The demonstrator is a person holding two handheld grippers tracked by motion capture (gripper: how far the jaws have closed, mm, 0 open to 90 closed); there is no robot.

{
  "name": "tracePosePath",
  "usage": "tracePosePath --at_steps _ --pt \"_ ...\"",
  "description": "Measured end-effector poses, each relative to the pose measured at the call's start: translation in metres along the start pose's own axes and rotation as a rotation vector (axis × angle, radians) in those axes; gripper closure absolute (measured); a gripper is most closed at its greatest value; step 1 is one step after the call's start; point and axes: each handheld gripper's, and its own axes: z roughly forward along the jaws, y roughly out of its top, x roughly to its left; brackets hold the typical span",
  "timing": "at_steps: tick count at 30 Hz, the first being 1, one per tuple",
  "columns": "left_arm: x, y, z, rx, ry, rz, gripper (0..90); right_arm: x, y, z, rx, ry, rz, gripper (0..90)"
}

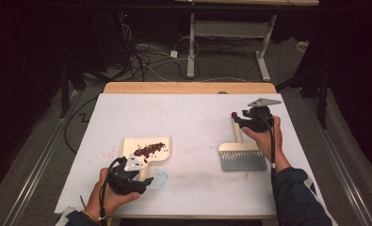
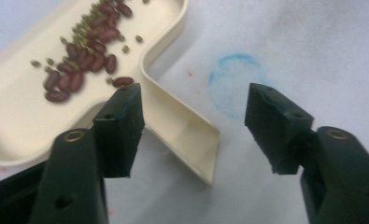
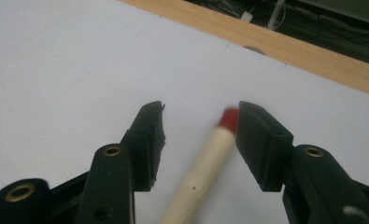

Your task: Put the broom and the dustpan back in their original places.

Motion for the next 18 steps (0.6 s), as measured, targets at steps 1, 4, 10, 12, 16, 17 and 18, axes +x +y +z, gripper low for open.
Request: tracePosePath --at_steps 1,4,10,12,16,17,18 --pt "0.0 -0.001 0.0 -0.014 0.008 0.012 33.7 0.001 -0.001 -0.001 -0.013 -0.003 0.001 50.6" --pt "-0.002 -0.002 -0.002 -0.057 0.039 0.042 28.4 0.005 -0.003 -0.006 -0.04 0.008 0.001 47.2" --pt "-0.002 -0.002 -0.007 -0.131 0.088 0.059 22.5 0.012 -0.004 -0.02 -0.117 0.01 -0.026 43.2" --pt "-0.002 -0.002 -0.008 -0.139 0.125 0.072 20.4 0.014 -0.004 -0.025 -0.131 0.013 -0.047 41.8" --pt "-0.002 -0.002 -0.008 -0.147 0.156 0.069 19.7 0.019 -0.003 -0.036 -0.165 0.015 -0.068 38.0" --pt "-0.001 -0.002 -0.009 -0.155 0.152 0.07 19.7 0.02 -0.003 -0.039 -0.173 0.015 -0.071 36.5" --pt "-0.001 -0.002 -0.01 -0.169 0.147 0.071 19.7 0.021 -0.004 -0.042 -0.182 0.022 -0.075 35.1"
